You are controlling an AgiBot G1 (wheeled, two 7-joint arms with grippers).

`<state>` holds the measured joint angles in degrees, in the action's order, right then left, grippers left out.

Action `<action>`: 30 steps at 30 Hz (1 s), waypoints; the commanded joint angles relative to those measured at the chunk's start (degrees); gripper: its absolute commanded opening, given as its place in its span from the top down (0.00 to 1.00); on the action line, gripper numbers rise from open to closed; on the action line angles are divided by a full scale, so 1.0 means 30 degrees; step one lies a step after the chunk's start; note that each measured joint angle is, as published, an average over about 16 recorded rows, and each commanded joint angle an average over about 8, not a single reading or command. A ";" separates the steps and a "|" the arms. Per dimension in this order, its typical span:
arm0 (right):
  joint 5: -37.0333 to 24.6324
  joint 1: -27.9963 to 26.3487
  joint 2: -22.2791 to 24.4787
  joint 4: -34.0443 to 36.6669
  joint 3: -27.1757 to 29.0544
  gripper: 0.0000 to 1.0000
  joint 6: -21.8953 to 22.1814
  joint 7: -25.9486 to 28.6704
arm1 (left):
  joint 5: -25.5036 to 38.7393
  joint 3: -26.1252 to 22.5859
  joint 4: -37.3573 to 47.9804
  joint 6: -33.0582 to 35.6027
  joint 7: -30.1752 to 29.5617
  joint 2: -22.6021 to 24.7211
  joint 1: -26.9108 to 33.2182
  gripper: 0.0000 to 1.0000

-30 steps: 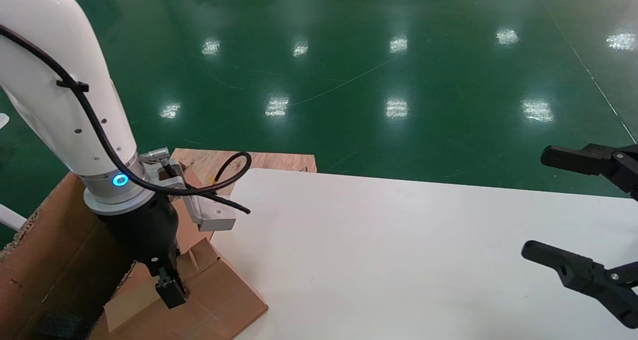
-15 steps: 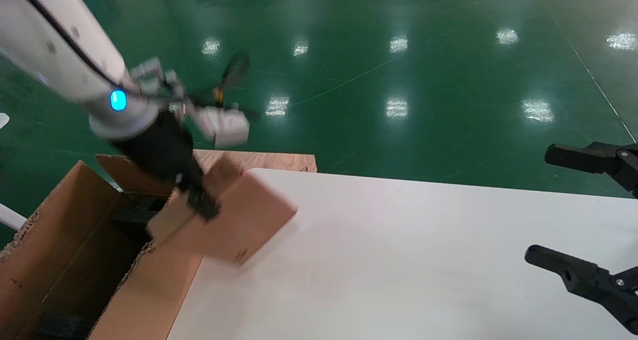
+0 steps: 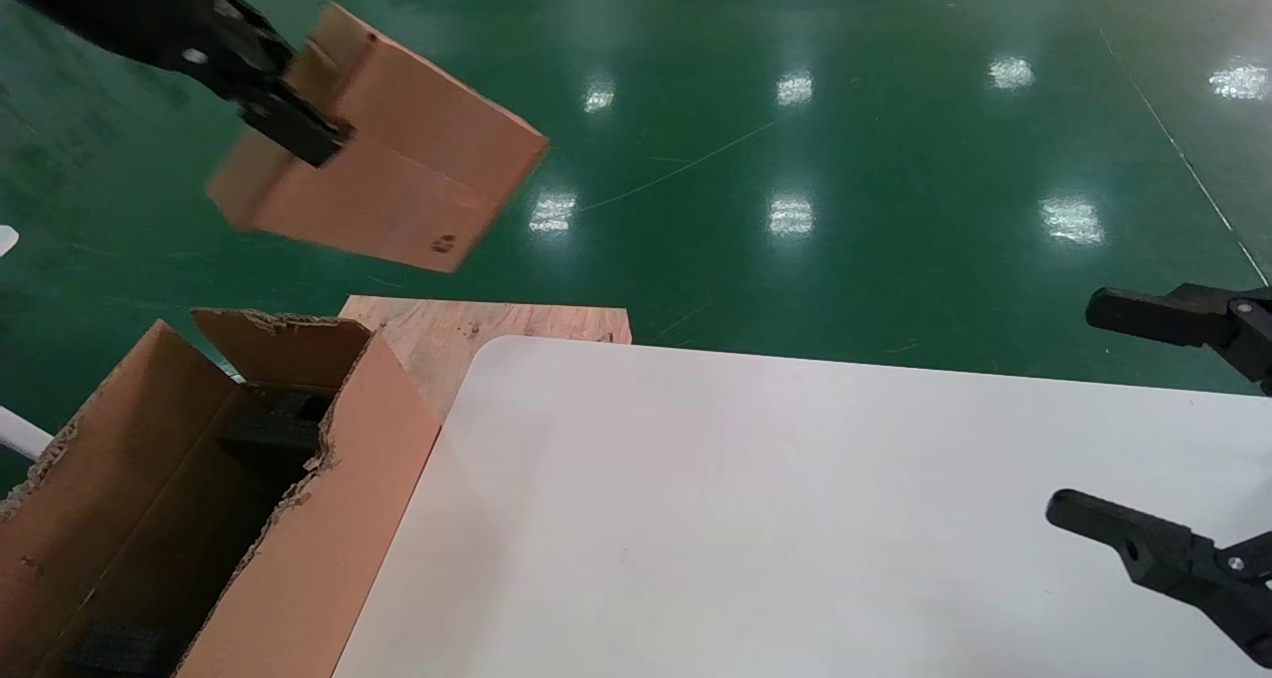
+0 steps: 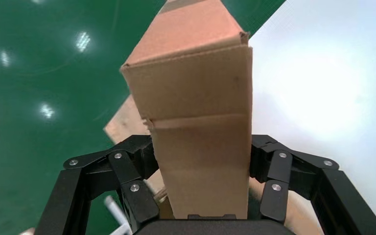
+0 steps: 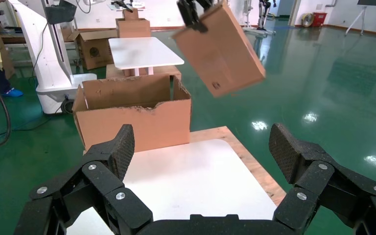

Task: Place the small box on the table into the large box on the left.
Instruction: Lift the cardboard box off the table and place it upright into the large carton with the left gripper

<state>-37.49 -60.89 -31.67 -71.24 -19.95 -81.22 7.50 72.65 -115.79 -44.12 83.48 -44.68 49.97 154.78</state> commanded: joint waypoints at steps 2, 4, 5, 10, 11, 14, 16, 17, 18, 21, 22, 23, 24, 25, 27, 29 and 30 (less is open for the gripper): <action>0.0000 0.0000 0.0000 0.0000 0.0000 0.00 0.0000 0.0000 | 0.0292 0.0000 0.1607 0.0744 0.1988 -0.0182 0.0648 1.00; 0.0000 0.0000 0.0000 0.0000 0.0000 0.00 0.0000 0.0000 | 0.0677 -0.0111 0.2764 0.1194 0.3059 -0.0215 0.1216 1.00; 0.0000 0.0000 0.0000 0.0000 0.0000 0.00 0.0000 0.0000 | 0.0857 -0.0173 0.3290 0.1395 0.3505 -0.0233 0.1489 1.00; 0.0000 0.0000 0.0000 0.0000 0.0000 0.00 0.0000 0.0000 | 0.1694 -0.0680 0.5513 0.2130 0.5128 -0.0460 0.2600 1.00; 0.0000 0.0000 0.0000 0.0000 0.0000 0.00 0.0000 0.0000 | 0.1805 -0.0833 0.5817 0.2237 0.5314 -0.0558 0.2689 1.00; 0.0000 0.0000 0.0000 0.0000 0.0000 0.00 0.0000 0.0000 | 0.1933 -0.1466 0.6452 0.2512 0.5581 -0.0988 0.2664 1.00; 0.0000 0.0000 0.0000 0.0000 0.0000 0.00 0.0000 0.0000 | 0.1844 -0.2048 0.6607 0.2647 0.5502 -0.1349 0.2445 1.00; 0.0000 0.0000 0.0000 0.0000 0.0000 0.00 0.0000 0.0000 | 0.1751 -0.2373 0.6605 0.2701 0.5382 -0.1532 0.2290 1.00; 0.0000 0.0000 0.0000 0.0000 0.0000 0.00 0.0000 0.0000 | 0.1605 -0.2733 0.6549 0.2746 0.5211 -0.1724 0.2110 1.00; 0.0000 0.0000 0.0000 0.0000 0.0000 0.00 0.0000 0.0000 | 0.1002 -0.3879 0.6149 0.2813 0.4541 -0.2250 0.1614 1.00; 0.0000 0.0000 0.0000 0.0000 0.0000 0.00 0.0000 0.0000 | 0.0743 -0.4270 0.5961 0.2820 0.4284 -0.2402 0.1485 1.00; 0.0000 0.0000 0.0000 0.0000 0.0000 0.00 0.0000 0.0000 | 0.0475 -0.4648 0.5766 0.2824 0.4024 -0.2534 0.1374 1.00; 0.0000 0.0000 0.0000 0.0000 0.0000 0.00 0.0000 0.0000 | 0.0177 -0.5033 0.5554 0.2824 0.3756 -0.2655 0.1274 1.00; 0.0000 0.0000 0.0000 0.0000 0.0000 0.00 0.0000 0.0000 | -0.0124 -0.5415 0.5343 0.2816 0.3494 -0.2760 0.1188 1.00; 0.0000 0.0000 0.0000 0.0000 0.0000 0.00 0.0000 0.0000 | -0.0700 -0.6146 0.4965 0.2791 0.2996 -0.2916 0.1039 1.00; 0.0000 0.0000 0.0000 0.0000 0.0000 0.00 0.0000 0.0000 | -0.1237 -0.6864 0.4675 0.2753 0.2519 -0.3034 0.0845 1.00; 0.0000 0.0000 0.0000 0.0000 0.0000 0.00 0.0000 0.0000 | -0.1476 -0.7208 0.4575 0.2729 0.2294 -0.3073 0.0721 1.00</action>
<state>-37.49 -60.89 -31.67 -71.24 -19.95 -81.22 7.50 68.63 -137.06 -29.71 91.59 -37.52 41.03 156.45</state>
